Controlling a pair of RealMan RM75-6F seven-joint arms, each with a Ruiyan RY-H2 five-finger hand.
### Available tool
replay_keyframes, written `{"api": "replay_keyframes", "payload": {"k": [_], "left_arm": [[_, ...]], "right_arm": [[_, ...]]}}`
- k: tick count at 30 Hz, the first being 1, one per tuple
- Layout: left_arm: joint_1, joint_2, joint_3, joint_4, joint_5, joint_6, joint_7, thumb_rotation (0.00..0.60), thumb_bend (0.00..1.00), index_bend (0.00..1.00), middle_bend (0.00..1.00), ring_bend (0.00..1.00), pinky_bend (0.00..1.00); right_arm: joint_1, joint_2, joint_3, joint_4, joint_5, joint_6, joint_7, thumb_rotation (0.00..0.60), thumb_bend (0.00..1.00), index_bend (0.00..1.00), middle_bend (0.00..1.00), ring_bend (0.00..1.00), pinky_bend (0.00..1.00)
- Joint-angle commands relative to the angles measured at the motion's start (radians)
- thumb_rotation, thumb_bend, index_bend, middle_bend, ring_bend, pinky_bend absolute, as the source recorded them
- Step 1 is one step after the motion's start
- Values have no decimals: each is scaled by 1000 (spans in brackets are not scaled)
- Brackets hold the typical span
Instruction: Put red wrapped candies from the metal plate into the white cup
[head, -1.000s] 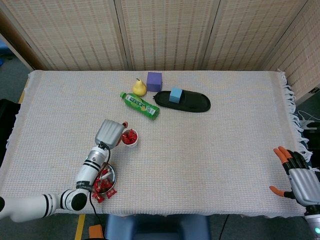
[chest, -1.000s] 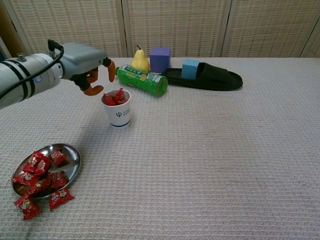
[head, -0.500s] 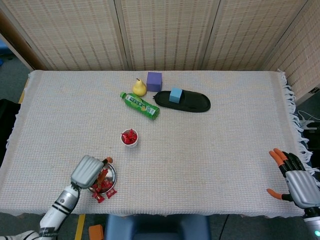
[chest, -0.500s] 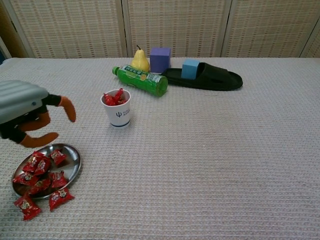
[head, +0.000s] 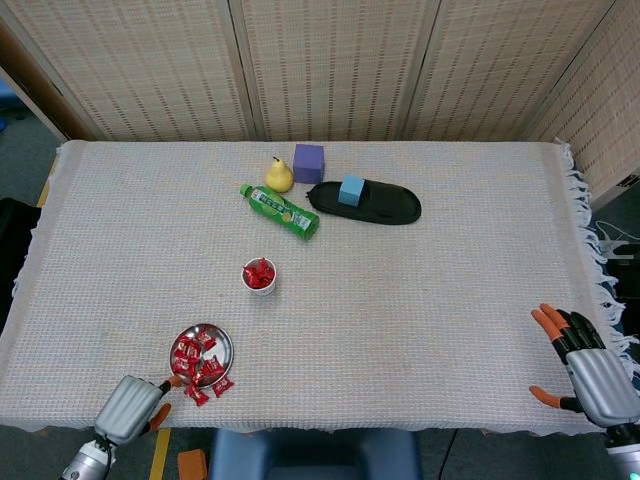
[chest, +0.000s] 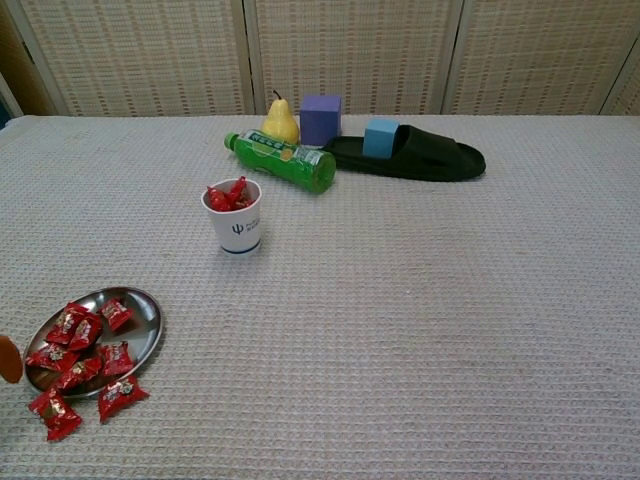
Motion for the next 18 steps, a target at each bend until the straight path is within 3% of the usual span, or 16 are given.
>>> {"api": "replay_keyframes", "payload": {"k": [1, 18], "left_arm": [[-7, -11, -10, -7, 5, -53, 14, 600, 435, 288, 937, 894, 1000], [43, -109, -56, 141, 114, -31, 52, 600, 426, 371, 937, 893, 1000]], "right_arm": [[0, 0, -2, 1, -4, 1, 1, 600, 15, 0, 0, 0, 6], [-7, 3, -7, 6, -14, 19, 11, 600, 15, 0, 0, 0, 6]]}}
